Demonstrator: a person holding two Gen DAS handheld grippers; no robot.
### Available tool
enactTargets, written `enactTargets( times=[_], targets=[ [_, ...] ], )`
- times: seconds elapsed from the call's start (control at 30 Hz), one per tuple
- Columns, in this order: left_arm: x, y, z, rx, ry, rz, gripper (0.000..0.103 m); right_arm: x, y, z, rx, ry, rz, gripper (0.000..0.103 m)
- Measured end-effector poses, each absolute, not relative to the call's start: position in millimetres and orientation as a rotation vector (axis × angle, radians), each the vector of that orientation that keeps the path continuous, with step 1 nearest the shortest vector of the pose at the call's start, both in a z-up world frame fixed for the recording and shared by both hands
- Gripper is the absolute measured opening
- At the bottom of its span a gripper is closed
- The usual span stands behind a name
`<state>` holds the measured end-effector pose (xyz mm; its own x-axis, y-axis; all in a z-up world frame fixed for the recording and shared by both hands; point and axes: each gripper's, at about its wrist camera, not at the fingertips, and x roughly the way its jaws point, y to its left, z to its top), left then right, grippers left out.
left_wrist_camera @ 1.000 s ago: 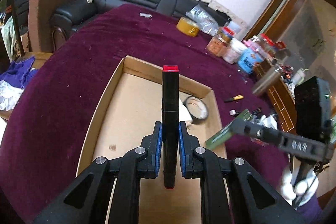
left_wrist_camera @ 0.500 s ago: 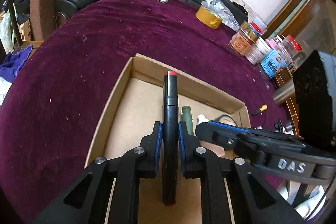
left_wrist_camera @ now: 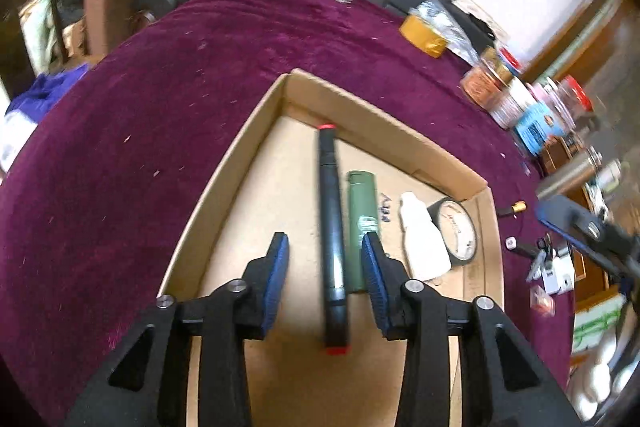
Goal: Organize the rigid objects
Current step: 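Lower the black marker into the box and open the left tool, then grasp the second black white-capped marker with the left tool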
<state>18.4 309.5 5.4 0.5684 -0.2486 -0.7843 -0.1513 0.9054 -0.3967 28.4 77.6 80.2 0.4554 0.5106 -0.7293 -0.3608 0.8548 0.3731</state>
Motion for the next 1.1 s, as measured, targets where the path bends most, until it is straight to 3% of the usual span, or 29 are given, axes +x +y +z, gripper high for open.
enactTargets(
  times=[0.27, 0.3, 0.33, 0.4, 0.43, 0.5, 0.53, 0.67, 0.87, 1.1],
  targets=[
    [13, 318, 6, -0.522, 0.944, -0.085, 0.032, -32, -1, 114, 0.083, 0.764, 0.403, 0.032],
    [12, 318, 8, -0.519, 0.936, -0.088, 0.036, -44, -12, 122, 0.05, 0.702, 0.361, 0.041],
    [10, 314, 13, -0.495, 0.927, -0.081, 0.039, -52, -20, 126, 0.026, 0.655, 0.326, 0.063],
    [2, 306, 27, -0.467, 0.904, -0.09, 0.048, -70, -41, 135, -0.002, 0.537, 0.234, 0.093],
    [-3, 300, 35, -0.463, 0.887, -0.11, 0.051, -77, -54, 135, 0.006, 0.477, 0.199, 0.096],
    [-14, 282, 55, -0.454, 0.851, -0.15, 0.074, -75, -81, 127, 0.054, 0.444, 0.142, 0.096],
    [-17, 267, 65, -0.437, 0.84, -0.173, 0.076, -66, -94, 120, 0.089, 0.483, 0.116, 0.096],
    [-14, 209, 82, -0.331, 0.874, -0.275, 0.076, -33, -152, 82, 0.308, 0.619, 0.06, 0.096],
    [5, 111, 74, -0.12, 0.923, -0.361, 0.076, -25, -202, 41, 0.426, 0.642, -0.015, 0.095],
    [27, -3, 47, 0.444, 0.849, -0.445, 0.076, -20, -216, 29, 0.456, 0.665, 0.012, 0.095]
  ],
)
